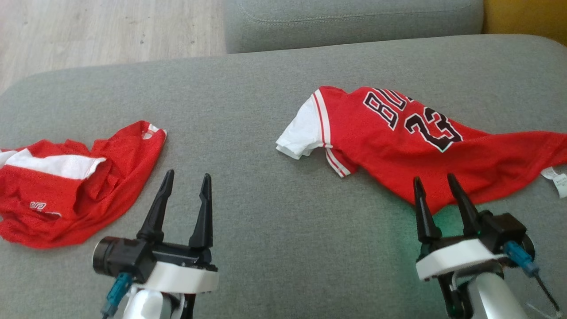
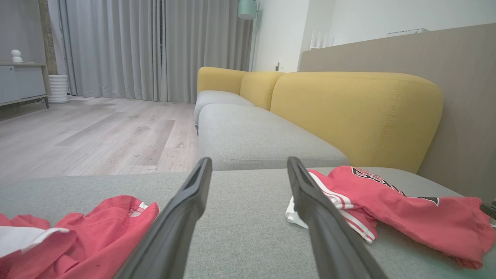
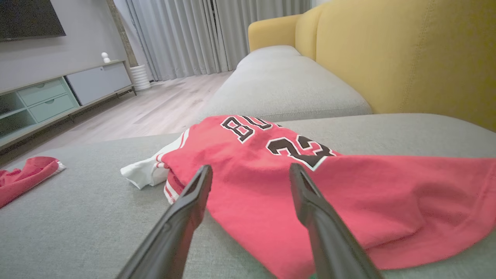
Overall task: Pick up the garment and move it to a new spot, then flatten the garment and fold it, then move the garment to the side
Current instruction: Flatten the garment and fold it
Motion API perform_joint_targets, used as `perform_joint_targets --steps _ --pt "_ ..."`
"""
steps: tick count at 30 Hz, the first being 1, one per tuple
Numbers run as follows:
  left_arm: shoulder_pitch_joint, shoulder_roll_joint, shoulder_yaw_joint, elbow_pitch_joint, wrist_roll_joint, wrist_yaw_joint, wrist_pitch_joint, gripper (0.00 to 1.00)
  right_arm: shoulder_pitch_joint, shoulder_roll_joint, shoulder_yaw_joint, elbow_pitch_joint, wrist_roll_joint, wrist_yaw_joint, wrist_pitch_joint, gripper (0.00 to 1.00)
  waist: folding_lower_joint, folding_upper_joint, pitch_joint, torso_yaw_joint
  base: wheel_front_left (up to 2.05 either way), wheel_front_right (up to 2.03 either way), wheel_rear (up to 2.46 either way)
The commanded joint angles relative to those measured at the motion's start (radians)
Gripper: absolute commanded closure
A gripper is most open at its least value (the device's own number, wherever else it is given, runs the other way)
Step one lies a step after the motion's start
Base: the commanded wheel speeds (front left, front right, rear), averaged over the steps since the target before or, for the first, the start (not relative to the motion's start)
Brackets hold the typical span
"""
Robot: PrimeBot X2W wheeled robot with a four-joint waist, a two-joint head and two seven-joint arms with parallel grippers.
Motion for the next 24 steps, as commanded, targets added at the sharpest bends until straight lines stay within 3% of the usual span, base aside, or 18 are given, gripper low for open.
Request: perform_joint_targets --steps 1,6,12,17,19,24 --pt "-0.016 -0.001 0.023 -0.037 -0.005 0.003 -0.010 0.00 -0.044 -0.004 0.035 -0.055 0.007 0.007 -0.013 0.00 0.0001 0.0000 0.001 0.004 0.00 0.00 0.00" --pt "-0.023 -0.001 0.016 -0.033 -0.002 -0.003 -0.010 0.00 -0.083 -0.004 0.071 -0.069 -0.040 0.007 -0.013 0.00 0.0001 0.0000 0.011 0.027 0.00 0.00 0.00" --pt "-0.039 -0.001 -0.006 -0.026 -0.011 -0.005 -0.010 0.00 -0.224 -0.004 0.251 0.011 -0.154 0.007 0.042 0.00 0.0001 0.0000 0.049 0.081 0.00 0.00 0.00" --pt "-0.053 -0.001 -0.035 -0.018 -0.027 -0.001 -0.010 0.00 -0.375 -0.004 0.341 0.180 -0.243 0.007 0.103 0.00 0.0001 0.0000 0.082 0.142 0.00 0.00 0.00" --pt "-0.061 -0.001 -0.052 -0.015 -0.038 0.005 -0.010 0.00 -0.447 -0.004 0.327 0.303 -0.310 0.007 0.139 0.00 0.0001 0.0000 0.093 0.179 0.00 0.00 0.00" --pt "-0.063 -0.001 -0.056 -0.014 -0.042 0.012 -0.010 0.00 -0.506 -0.004 0.301 0.428 -0.364 0.007 0.160 0.00 0.0001 0.0000 0.104 0.212 0.00 0.00 0.00"
